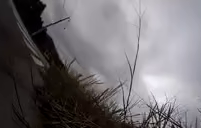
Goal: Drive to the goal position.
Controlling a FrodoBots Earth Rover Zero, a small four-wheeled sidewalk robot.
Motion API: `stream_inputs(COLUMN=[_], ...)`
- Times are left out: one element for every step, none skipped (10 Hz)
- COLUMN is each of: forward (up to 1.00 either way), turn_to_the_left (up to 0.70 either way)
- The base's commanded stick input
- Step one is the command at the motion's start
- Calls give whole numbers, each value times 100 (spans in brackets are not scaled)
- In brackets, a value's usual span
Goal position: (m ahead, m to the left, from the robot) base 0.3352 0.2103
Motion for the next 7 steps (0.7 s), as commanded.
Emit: stream_inputs(forward=[34, 6, 0, 0, 0, 0, 0], turn_to_the_left=[0, 0, 0, 0, 0, 0, 0])
